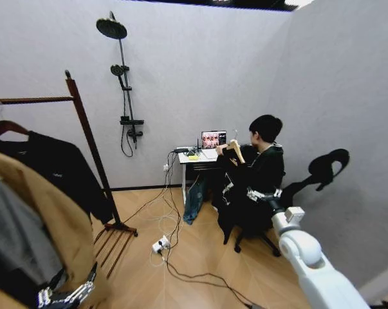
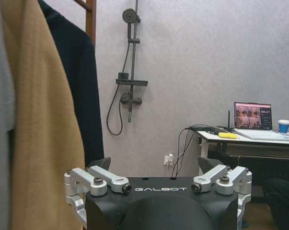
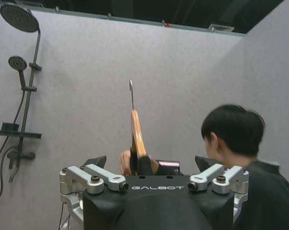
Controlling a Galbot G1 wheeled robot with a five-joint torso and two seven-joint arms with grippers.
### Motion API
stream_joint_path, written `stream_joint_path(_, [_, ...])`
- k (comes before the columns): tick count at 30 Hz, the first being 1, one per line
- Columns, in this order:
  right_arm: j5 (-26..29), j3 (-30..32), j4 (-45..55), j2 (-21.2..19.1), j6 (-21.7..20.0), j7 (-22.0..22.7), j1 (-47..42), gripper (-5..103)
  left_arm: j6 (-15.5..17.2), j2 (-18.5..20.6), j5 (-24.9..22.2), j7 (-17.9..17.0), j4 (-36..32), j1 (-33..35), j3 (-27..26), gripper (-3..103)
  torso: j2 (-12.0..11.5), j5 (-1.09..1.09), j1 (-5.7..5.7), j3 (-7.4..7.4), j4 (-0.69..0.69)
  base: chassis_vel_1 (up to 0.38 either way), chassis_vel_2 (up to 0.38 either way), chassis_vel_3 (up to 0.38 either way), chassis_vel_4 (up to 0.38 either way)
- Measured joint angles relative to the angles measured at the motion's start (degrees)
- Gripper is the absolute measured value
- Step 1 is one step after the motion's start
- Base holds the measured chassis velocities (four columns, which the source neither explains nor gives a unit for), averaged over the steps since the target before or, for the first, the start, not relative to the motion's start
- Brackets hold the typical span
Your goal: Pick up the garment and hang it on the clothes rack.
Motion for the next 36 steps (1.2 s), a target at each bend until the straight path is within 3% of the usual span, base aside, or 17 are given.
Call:
stream_joint_path(1, [0.0, 0.0, 0.0, 0.0, 0.0, 0.0, 0.0, 100, 0.0, 0.0, 0.0, 0.0, 0.0, 0.0, 0.0, 100, 0.0, 0.00, 0.00, 0.00, 0.00, -0.322, 0.340, 0.323, -0.291])
stream_joint_path(2, [0.9, 0.0, -0.5, -1.3, -0.5, -0.5, 1.9, 100, 0.0, 0.0, 0.0, 0.0, 0.0, 0.0, 0.0, 100, 0.0, -0.16, 0.03, 0.00, 0.00, -0.214, 0.251, 0.271, -0.291])
stream_joint_path(5, [1.8, -1.1, -5.8, -3.6, 0.7, -3.1, 7.3, 100, 0.0, 0.0, 0.0, 0.0, 0.0, 0.0, 0.0, 100, 0.0, -0.02, 0.05, 0.01, -0.01, -0.180, 0.163, 0.078, -0.147])
stream_joint_path(9, [2.8, -3.7, -13.1, -4.9, 3.4, -6.5, 15.2, 100, 0.0, 0.0, 0.0, 0.0, 0.0, 0.0, 0.0, 100, 0.0, -0.12, -0.01, 0.00, 0.05, -0.022, 0.066, 0.019, 0.014])
stream_joint_path(12, [2.7, -6.4, -18.2, -4.9, 5.7, -9.2, 20.2, 100, 0.0, 0.0, 0.0, 0.0, 0.0, 0.0, 0.0, 100, 0.0, -0.07, -0.11, -0.03, 0.00, 0.060, -0.061, -0.021, 0.039])
stream_joint_path(18, [1.6, -9.3, -21.9, -3.5, 6.7, -10.4, 22.9, 100, 0.0, 0.0, 0.0, 0.0, 0.0, 0.0, 0.0, 100, 0.1, -0.07, -0.11, -0.03, -0.05, 0.027, -0.063, -0.044, 0.028])
stream_joint_path(25, [0.4, -13.4, -26.0, -1.6, 8.4, -11.2, 25.7, 100, 0.0, 0.0, 0.0, 0.0, 0.0, 0.0, 0.0, 100, 0.0, -0.08, -0.03, -0.01, 0.00, 0.000, 0.000, 0.000, 0.000])
stream_joint_path(30, [-1.4, -15.7, -26.3, 0.8, 6.6, -7.9, 27.7, 103, 0.0, 0.0, 0.0, 0.0, 0.0, 0.0, 0.0, 100, 0.0, -0.08, -0.04, -0.01, 0.00, 0.000, 0.000, 0.000, 0.000])
stream_joint_path(33, [-2.7, -16.7, -26.5, 2.1, 5.6, -5.7, 28.7, 93, 0.0, 0.0, 0.0, 0.0, 0.0, 0.0, 0.0, 100, 0.0, -0.09, -0.04, -0.01, 0.01, 0.000, 0.000, 0.000, 0.000])
stream_joint_path(36, [-4.5, -17.0, -27.5, 3.2, 5.9, -4.8, 29.0, 77, 0.0, 0.0, 0.0, 0.0, 0.0, 0.0, 0.0, 100, 0.0, -0.08, -0.04, -0.01, -0.01, 0.000, 0.000, 0.000, 0.000])
